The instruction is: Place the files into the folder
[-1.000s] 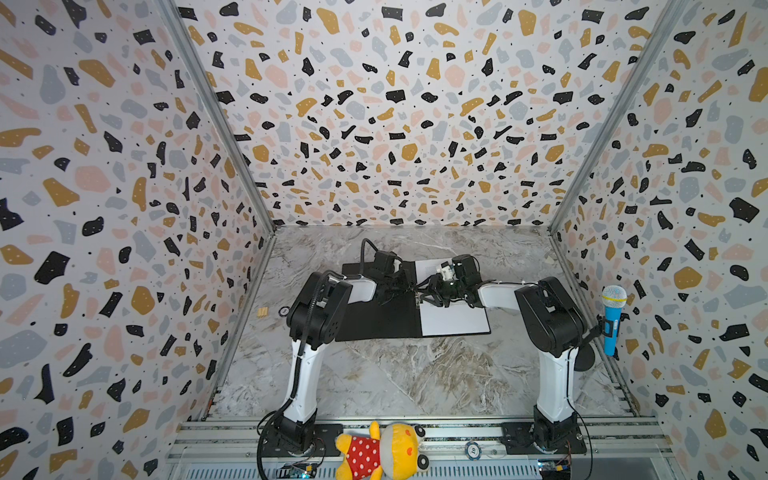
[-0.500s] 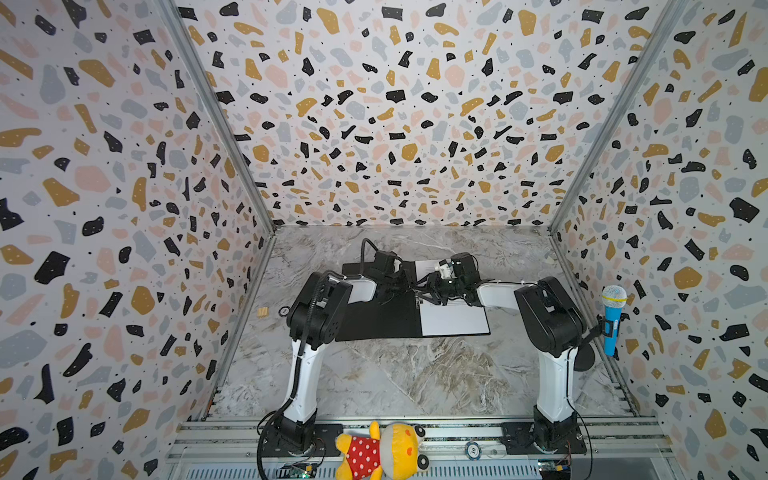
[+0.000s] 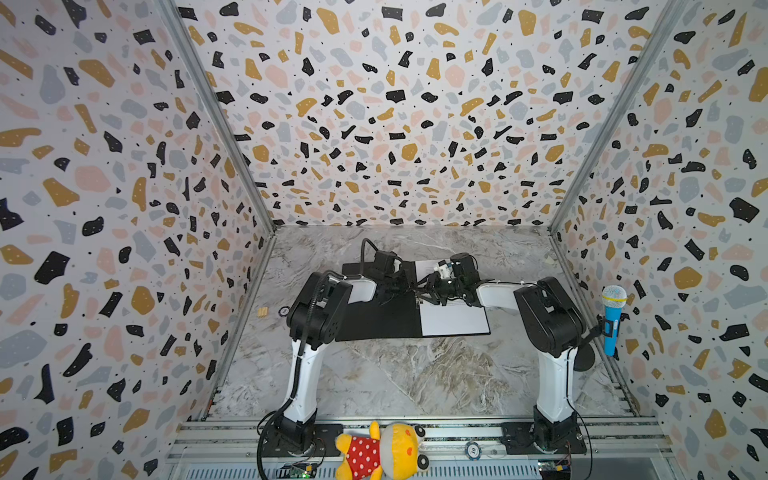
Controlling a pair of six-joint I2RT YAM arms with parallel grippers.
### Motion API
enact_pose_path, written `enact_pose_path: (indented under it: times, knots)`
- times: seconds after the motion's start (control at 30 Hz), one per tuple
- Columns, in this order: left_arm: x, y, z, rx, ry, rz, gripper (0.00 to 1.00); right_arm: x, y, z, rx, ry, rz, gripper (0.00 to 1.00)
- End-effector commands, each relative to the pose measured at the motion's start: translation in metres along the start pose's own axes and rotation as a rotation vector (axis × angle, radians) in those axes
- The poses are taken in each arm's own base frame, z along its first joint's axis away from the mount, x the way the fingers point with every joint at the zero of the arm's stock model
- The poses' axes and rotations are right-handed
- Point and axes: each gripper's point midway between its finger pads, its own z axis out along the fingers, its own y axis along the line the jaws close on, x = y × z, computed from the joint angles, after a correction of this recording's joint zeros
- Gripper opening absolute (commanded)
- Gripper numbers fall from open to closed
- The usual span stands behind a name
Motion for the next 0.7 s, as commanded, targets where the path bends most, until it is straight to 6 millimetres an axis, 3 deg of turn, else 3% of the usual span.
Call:
enact_pose_path:
  times: [0.0, 0.2, 0.67]
  knots:
    - [0.031, 0.036, 0.011, -0.095, 0.075, -0.035, 0.03, -0.001, 0.008, 0.003, -0.018, 0.008, -0.021, 0.4]
    - [0.031, 0.036, 0.01, -0.094, 0.075, -0.033, 0.02, -0.001, 0.005, 0.005, -0.011, 0.011, -0.016, 0.38]
    - [0.032, 0.041, 0.011, -0.1, 0.079, -0.039, 0.02, 0.004, -0.001, 0.002, -0.002, 0.02, -0.018, 0.23]
